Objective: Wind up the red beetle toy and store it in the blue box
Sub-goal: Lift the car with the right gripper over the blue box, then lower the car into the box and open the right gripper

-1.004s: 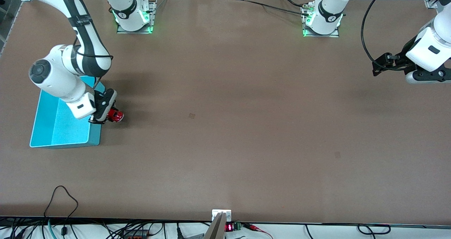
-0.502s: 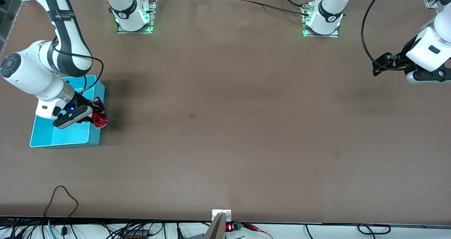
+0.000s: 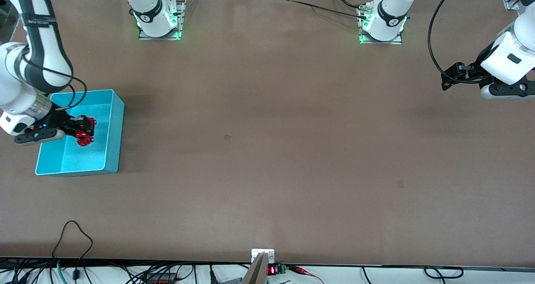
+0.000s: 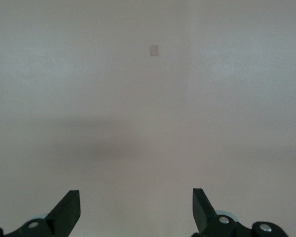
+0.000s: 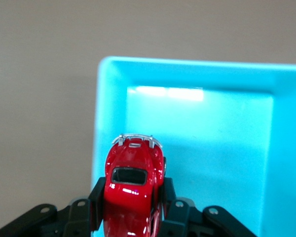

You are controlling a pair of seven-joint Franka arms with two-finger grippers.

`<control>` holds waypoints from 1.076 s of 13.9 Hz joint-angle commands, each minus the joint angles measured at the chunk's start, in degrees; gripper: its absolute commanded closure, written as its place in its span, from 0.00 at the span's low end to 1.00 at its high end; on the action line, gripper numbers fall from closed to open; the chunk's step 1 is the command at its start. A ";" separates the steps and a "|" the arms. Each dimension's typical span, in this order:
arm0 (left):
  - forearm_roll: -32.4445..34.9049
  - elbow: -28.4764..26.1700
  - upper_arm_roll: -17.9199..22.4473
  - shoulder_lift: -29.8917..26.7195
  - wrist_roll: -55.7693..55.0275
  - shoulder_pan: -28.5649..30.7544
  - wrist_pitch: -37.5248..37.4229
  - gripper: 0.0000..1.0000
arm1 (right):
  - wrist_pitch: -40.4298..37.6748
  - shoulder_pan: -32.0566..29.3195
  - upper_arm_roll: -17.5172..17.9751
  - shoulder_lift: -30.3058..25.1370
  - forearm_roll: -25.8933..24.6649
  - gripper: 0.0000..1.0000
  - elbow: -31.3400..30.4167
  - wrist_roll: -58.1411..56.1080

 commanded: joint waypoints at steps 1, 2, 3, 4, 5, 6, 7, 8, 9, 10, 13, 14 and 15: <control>-0.71 1.70 -0.23 0.74 -0.11 0.21 -1.10 0.00 | -2.26 -1.84 -0.43 2.40 -0.92 0.89 1.30 2.76; -0.71 1.70 -0.23 0.74 -0.11 0.29 -1.11 0.00 | -2.36 -2.20 -0.52 3.46 -1.10 0.89 1.30 4.24; -0.71 1.70 -0.23 0.74 -0.11 0.29 -1.02 0.00 | -2.36 -2.81 -0.52 4.86 -1.10 0.89 1.30 4.69; -0.71 1.70 -0.23 0.74 -0.11 0.21 -1.02 0.00 | -2.36 -3.16 -0.52 6.01 -1.10 0.89 1.30 4.79; -0.71 1.70 -0.23 0.74 -0.11 0.21 -1.02 0.00 | -2.27 -3.43 -0.52 7.15 -1.10 0.89 1.30 4.70; -0.71 1.70 -0.23 0.74 -0.11 0.21 -1.02 0.00 | -2.18 -3.87 -0.43 8.12 -1.10 0.89 1.30 4.61; -0.71 1.70 -0.23 0.74 -0.11 0.21 -1.02 0.00 | -1.83 -3.87 -0.43 9.34 -1.10 0.89 1.38 4.26; -0.71 1.70 -0.23 0.74 -0.11 0.21 -1.02 0.00 | -1.66 -3.87 -0.52 10.14 -1.10 0.87 1.39 4.17; -0.71 1.70 -0.23 0.74 -0.11 0.21 -1.02 0.00 | -0.87 -3.87 -0.52 10.93 -1.10 0.82 1.30 4.17; -0.71 1.70 -0.23 0.74 -0.11 0.21 -0.93 0.00 | 1.14 -3.96 -0.52 11.98 -1.19 0.81 1.30 3.91; -0.71 1.70 -0.22 0.74 -0.02 0.29 -0.93 0.00 | 6.85 -4.31 -0.43 14.80 -1.45 0.81 1.21 1.63; -0.71 1.70 -0.23 0.74 -0.02 0.29 -0.84 0.00 | 8.00 -4.31 -0.43 15.24 -1.45 0.81 1.21 1.10; -0.71 1.70 -0.23 0.74 -0.02 0.29 -0.84 0.00 | 8.36 -4.31 -0.43 15.42 -1.45 0.80 1.21 0.57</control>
